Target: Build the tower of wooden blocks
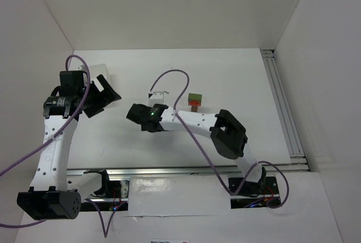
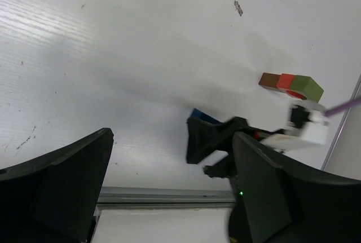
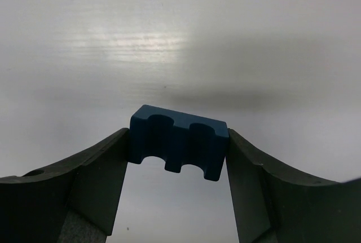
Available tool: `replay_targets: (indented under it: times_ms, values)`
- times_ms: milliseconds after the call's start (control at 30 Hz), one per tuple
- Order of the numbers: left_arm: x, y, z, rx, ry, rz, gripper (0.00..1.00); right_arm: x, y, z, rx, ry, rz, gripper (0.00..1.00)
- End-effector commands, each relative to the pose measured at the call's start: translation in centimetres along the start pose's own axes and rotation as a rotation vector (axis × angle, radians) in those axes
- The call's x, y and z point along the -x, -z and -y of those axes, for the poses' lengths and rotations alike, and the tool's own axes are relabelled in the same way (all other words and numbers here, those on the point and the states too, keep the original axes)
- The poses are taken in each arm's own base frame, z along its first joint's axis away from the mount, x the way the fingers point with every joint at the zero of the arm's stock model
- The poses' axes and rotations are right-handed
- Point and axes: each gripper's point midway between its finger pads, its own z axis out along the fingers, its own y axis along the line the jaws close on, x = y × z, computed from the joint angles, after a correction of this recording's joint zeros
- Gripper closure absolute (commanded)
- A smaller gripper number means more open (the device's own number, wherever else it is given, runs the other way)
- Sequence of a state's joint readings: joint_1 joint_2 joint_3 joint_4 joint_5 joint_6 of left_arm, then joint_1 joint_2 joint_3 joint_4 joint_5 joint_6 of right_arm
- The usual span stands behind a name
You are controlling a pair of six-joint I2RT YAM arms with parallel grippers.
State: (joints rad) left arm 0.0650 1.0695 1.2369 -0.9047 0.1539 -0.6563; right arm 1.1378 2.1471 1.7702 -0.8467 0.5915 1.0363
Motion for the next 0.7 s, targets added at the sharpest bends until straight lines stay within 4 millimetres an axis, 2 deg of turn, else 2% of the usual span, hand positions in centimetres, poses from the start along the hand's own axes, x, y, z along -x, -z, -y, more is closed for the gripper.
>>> replay_targets:
  times_ms: [0,33,100,167,200,300,333,433,667]
  values:
    - [1.3,0.7,0.1,-0.004,-0.014,0.07,0.0,8.2,6.1,2.2,0.055,0.051,0.132,0.3]
    - [1.4,0.6,-0.1,0.005,-0.014,0.076,0.0,8.9,6.6,2.9,0.051,0.067,0.136,0.3]
    - [1.6,0.8,0.1,0.0,-0.016,0.083,0.0,11.4,8.2,4.5,0.057,0.053,0.164,0.3]
    - [1.6,0.8,0.2,0.0,-0.005,0.083,0.0,12.6,8.9,6.2,0.041,0.07,0.161,0.3]
    - [1.8,0.9,0.0,0.004,0.001,0.088,0.0,14.3,9.5,7.3,0.036,0.032,0.177,0.3]
    - [2.0,0.8,0.1,-0.001,0.009,0.095,0.0,16.3,10.3,9.4,0.017,0.019,0.195,0.3]
    - [2.0,0.8,0.0,0.007,0.01,0.1,0.0,17.1,9.8,10.4,-0.006,0.014,0.196,0.3]
    - [2.0,0.8,0.0,0.006,0.019,0.101,0.0,18.1,8.9,12.0,-0.032,-0.012,0.189,0.3]
    - [1.8,0.6,-0.1,0.011,0.02,0.093,0.0,19.5,7.0,15.1,-0.107,-0.027,0.165,0.3]
